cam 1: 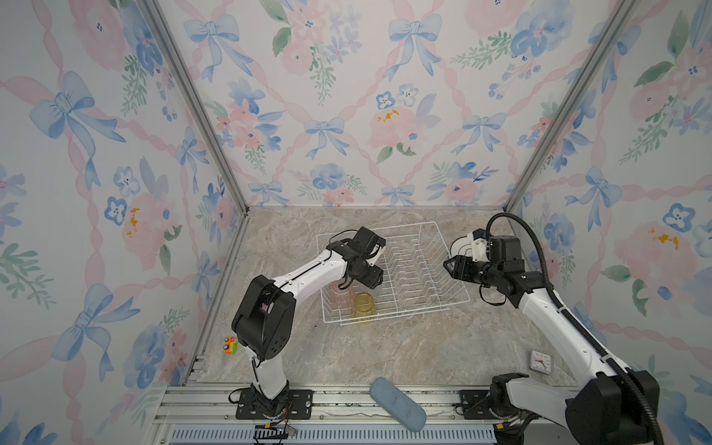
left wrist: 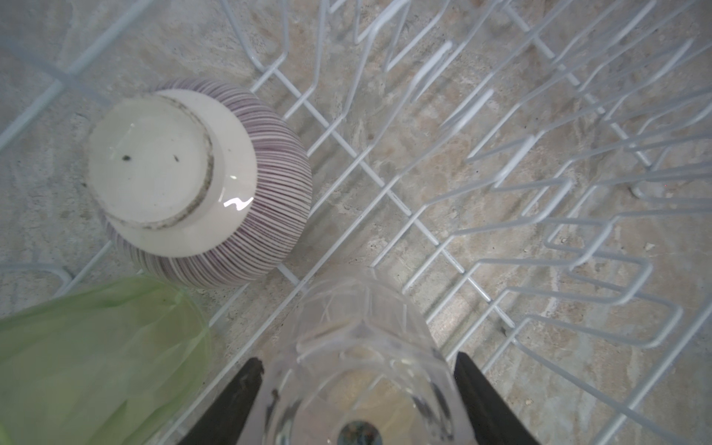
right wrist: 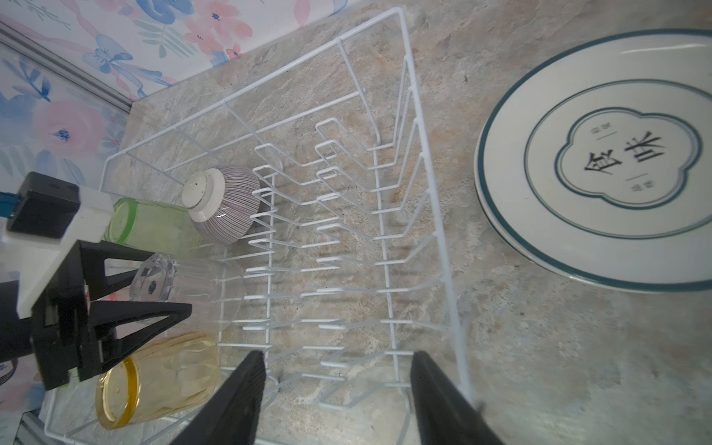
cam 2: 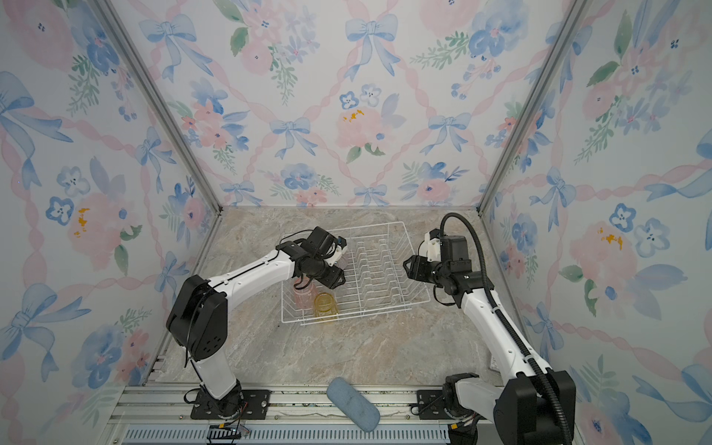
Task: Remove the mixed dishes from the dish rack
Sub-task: 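Grip the clear glass in the rack with the left gripper while the right gripper returns, then lift the clear glass toward the right gripper while the right gripper reaches for it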
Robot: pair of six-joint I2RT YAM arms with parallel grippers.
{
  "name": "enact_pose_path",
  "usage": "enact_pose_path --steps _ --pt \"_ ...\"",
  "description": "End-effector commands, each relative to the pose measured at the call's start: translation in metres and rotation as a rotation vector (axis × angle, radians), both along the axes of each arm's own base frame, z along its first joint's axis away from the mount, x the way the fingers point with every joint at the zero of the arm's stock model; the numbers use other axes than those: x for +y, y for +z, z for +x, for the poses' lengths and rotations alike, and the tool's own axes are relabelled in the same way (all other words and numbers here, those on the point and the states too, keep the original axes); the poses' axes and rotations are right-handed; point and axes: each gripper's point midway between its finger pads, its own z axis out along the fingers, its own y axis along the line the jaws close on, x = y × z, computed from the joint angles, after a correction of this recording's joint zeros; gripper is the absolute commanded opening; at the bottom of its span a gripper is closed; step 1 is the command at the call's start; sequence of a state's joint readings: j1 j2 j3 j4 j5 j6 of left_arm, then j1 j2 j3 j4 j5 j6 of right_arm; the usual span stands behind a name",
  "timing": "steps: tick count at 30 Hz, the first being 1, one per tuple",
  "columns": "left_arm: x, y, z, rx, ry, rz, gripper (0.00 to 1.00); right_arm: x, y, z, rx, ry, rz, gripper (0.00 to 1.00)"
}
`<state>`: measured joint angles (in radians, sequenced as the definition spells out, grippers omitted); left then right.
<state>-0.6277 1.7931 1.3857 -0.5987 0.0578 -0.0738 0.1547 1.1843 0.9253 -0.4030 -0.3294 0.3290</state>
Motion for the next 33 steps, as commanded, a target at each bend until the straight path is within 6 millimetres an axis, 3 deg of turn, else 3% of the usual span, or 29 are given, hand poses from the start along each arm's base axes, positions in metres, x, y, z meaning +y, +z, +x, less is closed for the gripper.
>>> enact_pose_path --steps 1,8,18,26,33 --pt "-0.002 0.026 0.005 -0.036 -0.003 -0.037 0.30 0.026 0.008 -0.008 -0.021 0.105 0.122 0.63" --pt "-0.005 0.054 0.009 -0.082 -0.011 -0.095 0.30 0.063 0.023 -0.022 -0.040 0.281 0.326 0.62" --pt "-0.016 0.108 0.015 -0.139 -0.052 -0.293 0.30 0.099 0.028 -0.050 -0.050 0.477 0.411 0.59" --pt "-0.030 0.152 0.005 -0.173 -0.124 -0.546 0.32 0.115 0.027 -0.048 -0.055 0.503 0.531 0.53" --pt "-0.035 0.168 -0.002 -0.161 -0.168 -0.686 0.32 0.132 0.038 -0.048 -0.080 0.540 0.595 0.53"
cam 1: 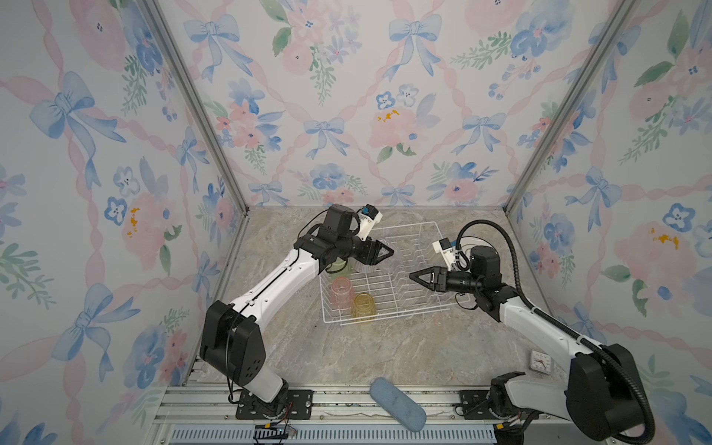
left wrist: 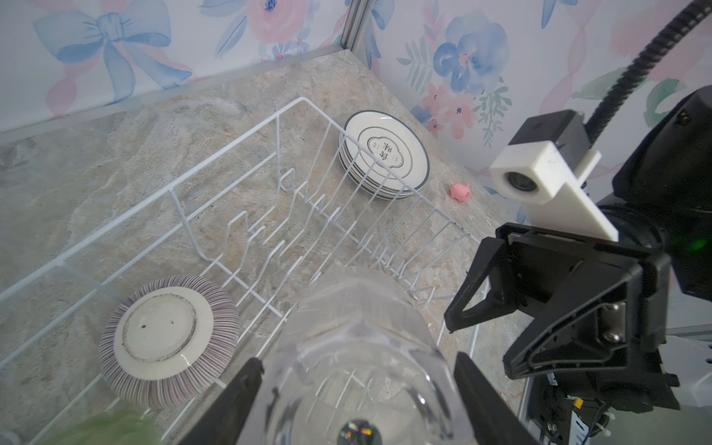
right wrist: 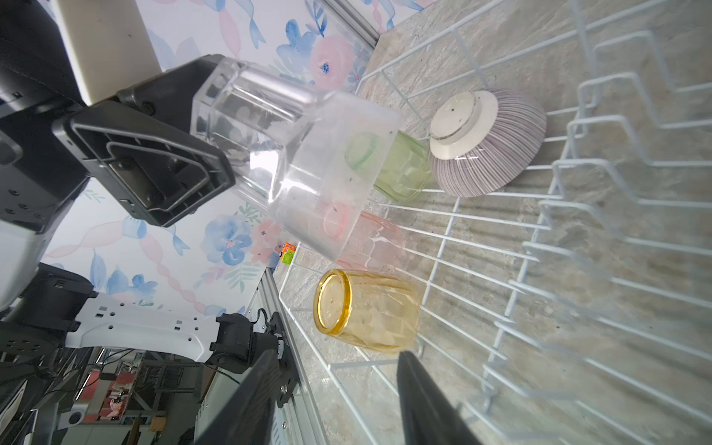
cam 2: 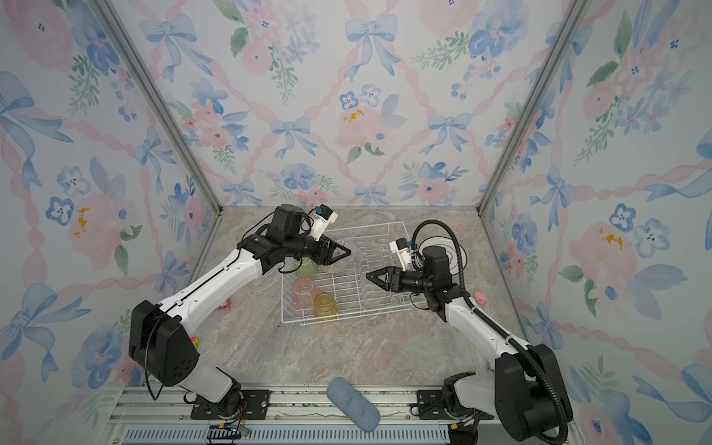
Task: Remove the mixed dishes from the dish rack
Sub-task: 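Lift the clear glass toward the right gripper while the right gripper reaches for it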
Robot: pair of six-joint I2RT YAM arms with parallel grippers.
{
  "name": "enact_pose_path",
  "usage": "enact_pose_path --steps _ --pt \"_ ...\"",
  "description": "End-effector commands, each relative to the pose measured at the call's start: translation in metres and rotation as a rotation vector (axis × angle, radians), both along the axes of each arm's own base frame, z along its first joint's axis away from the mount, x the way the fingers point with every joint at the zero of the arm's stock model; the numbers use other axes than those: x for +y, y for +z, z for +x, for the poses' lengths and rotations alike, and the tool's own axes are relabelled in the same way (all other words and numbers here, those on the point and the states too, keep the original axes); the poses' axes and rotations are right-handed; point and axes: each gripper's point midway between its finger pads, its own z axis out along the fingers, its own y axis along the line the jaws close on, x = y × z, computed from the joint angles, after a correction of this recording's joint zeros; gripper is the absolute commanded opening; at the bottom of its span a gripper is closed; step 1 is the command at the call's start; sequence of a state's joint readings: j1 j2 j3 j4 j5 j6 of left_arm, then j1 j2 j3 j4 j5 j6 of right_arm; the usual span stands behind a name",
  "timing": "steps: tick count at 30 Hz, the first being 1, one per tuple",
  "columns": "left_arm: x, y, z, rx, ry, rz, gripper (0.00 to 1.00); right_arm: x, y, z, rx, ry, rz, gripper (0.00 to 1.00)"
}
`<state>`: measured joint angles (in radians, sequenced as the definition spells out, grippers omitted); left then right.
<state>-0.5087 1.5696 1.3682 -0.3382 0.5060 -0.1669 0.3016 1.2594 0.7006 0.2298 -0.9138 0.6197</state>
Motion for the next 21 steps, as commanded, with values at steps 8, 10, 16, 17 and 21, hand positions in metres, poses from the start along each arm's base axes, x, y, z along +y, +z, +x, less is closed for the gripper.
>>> enact_pose_path --steps 8,10,16,17,21 --pt "-0.010 0.036 -0.014 -0.014 -0.111 -0.268 0.32 0.014 0.030 0.008 -0.077 0.025 0.143 0.54" --pt "-0.011 0.038 -0.017 -0.010 -0.124 -0.303 0.32 0.015 0.032 0.012 -0.079 0.023 0.155 0.54" --pt "-0.011 0.034 -0.019 0.005 -0.135 -0.346 0.32 0.023 0.043 0.017 -0.089 0.039 0.243 0.53" --pt "-0.011 0.031 -0.019 0.012 -0.133 -0.353 0.32 0.026 0.046 0.017 -0.092 0.048 0.258 0.53" --pt "-0.011 0.028 -0.017 0.015 -0.126 -0.374 0.32 0.038 0.051 0.015 -0.098 0.081 0.279 0.49"
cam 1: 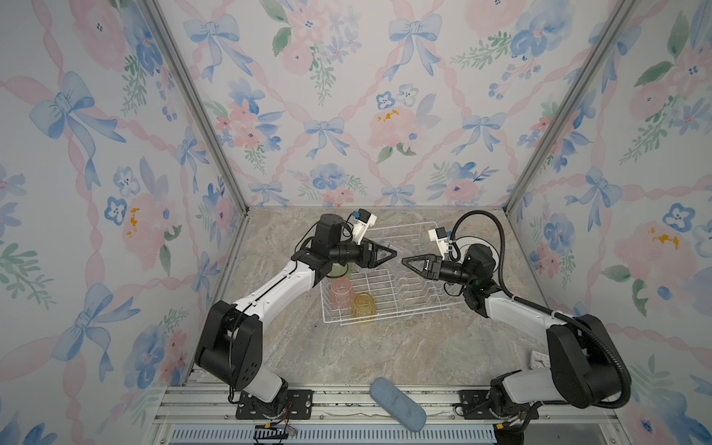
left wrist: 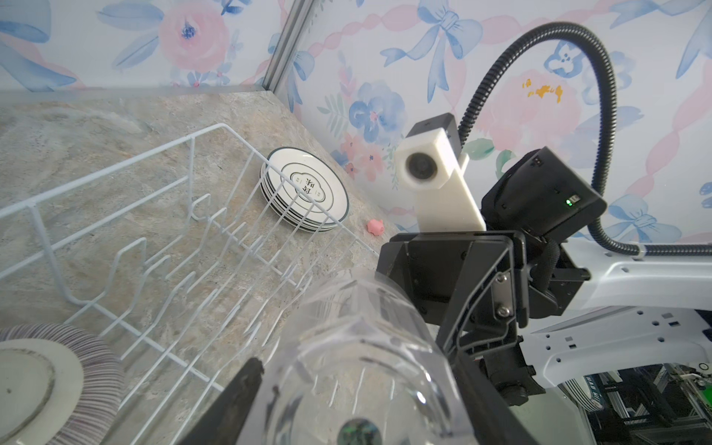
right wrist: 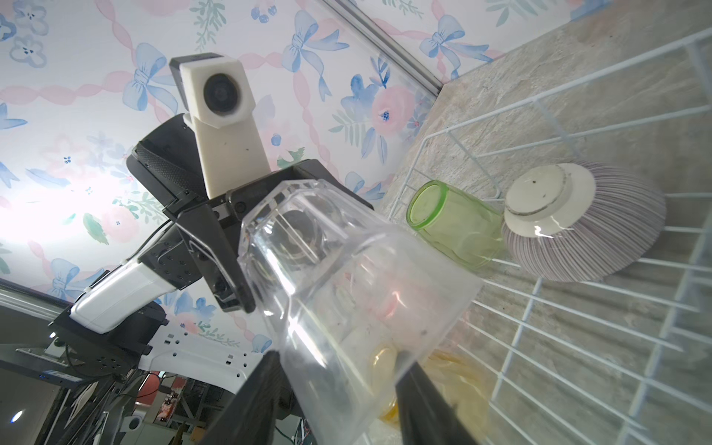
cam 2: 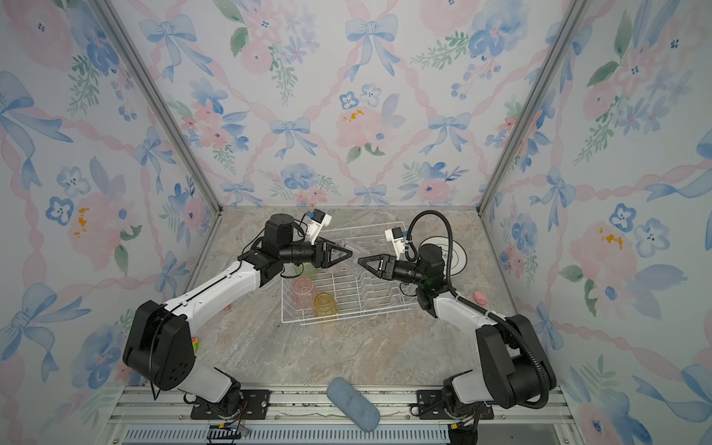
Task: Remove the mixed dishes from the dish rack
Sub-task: 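Lift the clear glass toward the right gripper while the right gripper reaches for it, then grasp the clear glass with the right gripper and open the left gripper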
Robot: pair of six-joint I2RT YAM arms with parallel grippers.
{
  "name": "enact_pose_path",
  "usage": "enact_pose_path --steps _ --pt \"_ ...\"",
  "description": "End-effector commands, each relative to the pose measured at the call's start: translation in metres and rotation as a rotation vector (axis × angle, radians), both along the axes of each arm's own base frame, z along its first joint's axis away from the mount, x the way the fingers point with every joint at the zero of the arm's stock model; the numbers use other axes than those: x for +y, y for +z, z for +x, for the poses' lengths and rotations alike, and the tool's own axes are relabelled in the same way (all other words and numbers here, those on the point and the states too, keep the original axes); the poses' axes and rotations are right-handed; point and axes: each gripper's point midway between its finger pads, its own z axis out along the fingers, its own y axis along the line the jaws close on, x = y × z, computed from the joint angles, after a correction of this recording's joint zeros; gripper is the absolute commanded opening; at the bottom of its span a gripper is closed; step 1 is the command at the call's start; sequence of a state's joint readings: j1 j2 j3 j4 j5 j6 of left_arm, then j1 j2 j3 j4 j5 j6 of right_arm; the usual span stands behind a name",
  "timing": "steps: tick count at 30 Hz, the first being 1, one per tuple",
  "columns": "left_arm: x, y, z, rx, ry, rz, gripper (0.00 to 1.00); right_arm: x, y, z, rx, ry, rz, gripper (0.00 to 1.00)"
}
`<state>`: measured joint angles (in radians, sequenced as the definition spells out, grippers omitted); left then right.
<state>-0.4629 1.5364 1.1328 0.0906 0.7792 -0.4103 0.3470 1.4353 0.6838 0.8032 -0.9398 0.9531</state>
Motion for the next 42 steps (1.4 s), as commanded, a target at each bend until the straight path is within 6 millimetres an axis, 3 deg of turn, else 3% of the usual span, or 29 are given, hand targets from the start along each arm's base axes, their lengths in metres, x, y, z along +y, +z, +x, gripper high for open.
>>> enact_pose_path --steps 1,7,12,21,27,36,42 --pt "0.000 0.024 -0.001 -0.055 -0.017 -0.076 0.32 0.013 0.019 -0.009 -0.059 0.056 0.053 0.49" --pt "0.000 0.023 -0.001 -0.058 -0.022 -0.081 0.32 0.021 0.022 -0.008 -0.060 0.069 0.066 0.42" --pt "0.000 0.023 -0.003 -0.059 -0.025 -0.088 0.32 0.022 0.030 -0.006 -0.068 0.068 0.103 0.29" --pt "0.001 0.018 -0.006 -0.050 -0.031 -0.090 0.33 0.021 0.040 -0.003 -0.081 0.056 0.138 0.16" --pt "0.006 0.015 -0.007 -0.071 -0.004 -0.074 0.43 0.019 0.042 0.002 -0.094 0.016 0.103 0.00" --pt "0.011 0.010 -0.009 -0.085 0.014 -0.057 0.50 0.018 0.048 -0.002 -0.127 0.001 0.042 0.00" --pt "0.032 0.016 0.002 -0.163 0.143 0.048 0.64 0.009 0.044 -0.007 -0.151 -0.036 -0.125 0.00"
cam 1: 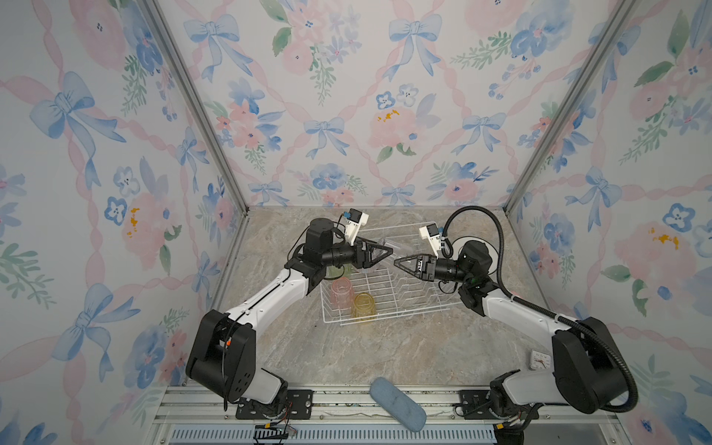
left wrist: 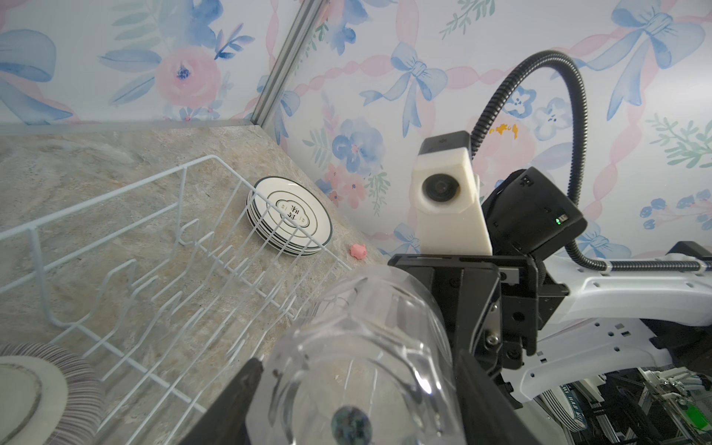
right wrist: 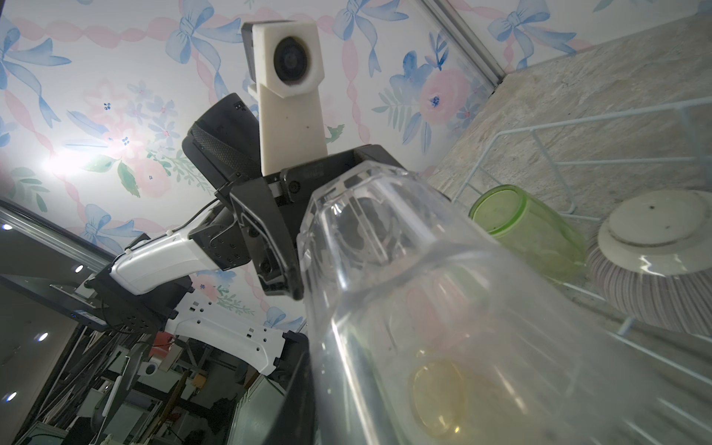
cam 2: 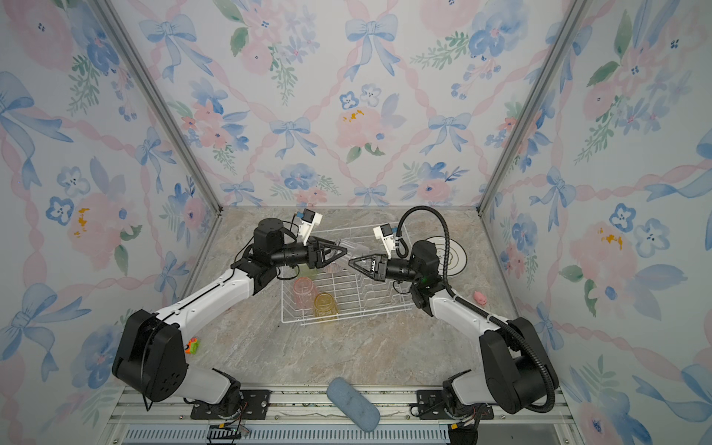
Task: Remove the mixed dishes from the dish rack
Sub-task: 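Grasp the clear glass with the right gripper and open the left gripper, then carry the clear glass with the right gripper down onto the table near the robot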
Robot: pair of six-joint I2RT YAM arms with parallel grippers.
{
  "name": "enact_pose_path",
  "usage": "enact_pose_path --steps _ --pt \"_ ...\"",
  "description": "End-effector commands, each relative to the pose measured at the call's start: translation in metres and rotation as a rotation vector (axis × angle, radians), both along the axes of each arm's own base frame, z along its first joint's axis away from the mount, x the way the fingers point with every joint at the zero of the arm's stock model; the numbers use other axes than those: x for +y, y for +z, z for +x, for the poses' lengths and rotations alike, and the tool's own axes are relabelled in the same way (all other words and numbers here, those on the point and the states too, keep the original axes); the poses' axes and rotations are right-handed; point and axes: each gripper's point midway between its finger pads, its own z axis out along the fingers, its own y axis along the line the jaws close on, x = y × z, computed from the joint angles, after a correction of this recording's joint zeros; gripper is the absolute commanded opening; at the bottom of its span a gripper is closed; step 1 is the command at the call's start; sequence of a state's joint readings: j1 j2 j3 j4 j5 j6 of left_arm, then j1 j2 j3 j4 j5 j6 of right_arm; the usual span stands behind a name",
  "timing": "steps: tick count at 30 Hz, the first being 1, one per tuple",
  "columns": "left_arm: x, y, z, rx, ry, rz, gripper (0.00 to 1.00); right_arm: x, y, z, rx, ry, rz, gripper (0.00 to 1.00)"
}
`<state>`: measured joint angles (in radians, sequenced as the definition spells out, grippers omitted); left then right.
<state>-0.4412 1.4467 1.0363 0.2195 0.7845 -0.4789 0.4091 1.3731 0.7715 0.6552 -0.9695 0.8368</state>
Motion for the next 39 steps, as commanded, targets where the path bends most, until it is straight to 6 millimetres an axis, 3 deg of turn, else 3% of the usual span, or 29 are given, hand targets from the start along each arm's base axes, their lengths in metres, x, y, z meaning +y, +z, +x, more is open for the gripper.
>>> enact_pose_path --steps 1,4,9,15,26,29,34,39 --pt "0.022 -0.003 0.012 -0.121 0.140 0.146 0.67 -0.013 0.010 0.013 -0.046 -0.143 -0.125 0.00" --pt "0.034 0.007 0.015 -0.164 0.197 0.186 0.75 -0.019 0.013 0.004 -0.068 -0.139 -0.194 0.00" --pt "0.055 0.013 0.019 -0.191 0.298 0.277 0.74 -0.044 0.003 -0.006 -0.070 -0.220 -0.432 0.00" --pt "0.078 0.003 0.009 -0.205 0.412 0.413 0.72 -0.090 0.004 -0.038 -0.087 -0.331 -0.696 0.00" --pt "0.093 -0.033 0.001 -0.148 0.448 0.632 0.71 -0.169 -0.001 -0.114 -0.005 -0.467 -1.140 0.00" --pt "0.099 -0.041 0.000 -0.126 0.461 0.664 0.71 -0.174 -0.014 -0.131 0.048 -0.433 -1.215 0.00" --pt "0.108 -0.051 -0.002 -0.100 0.477 0.684 0.72 -0.179 -0.053 -0.154 0.147 -0.358 -1.389 0.00" --pt "0.108 -0.059 -0.002 -0.080 0.463 0.686 0.72 -0.167 -0.090 -0.164 0.239 -0.295 -1.402 0.00"
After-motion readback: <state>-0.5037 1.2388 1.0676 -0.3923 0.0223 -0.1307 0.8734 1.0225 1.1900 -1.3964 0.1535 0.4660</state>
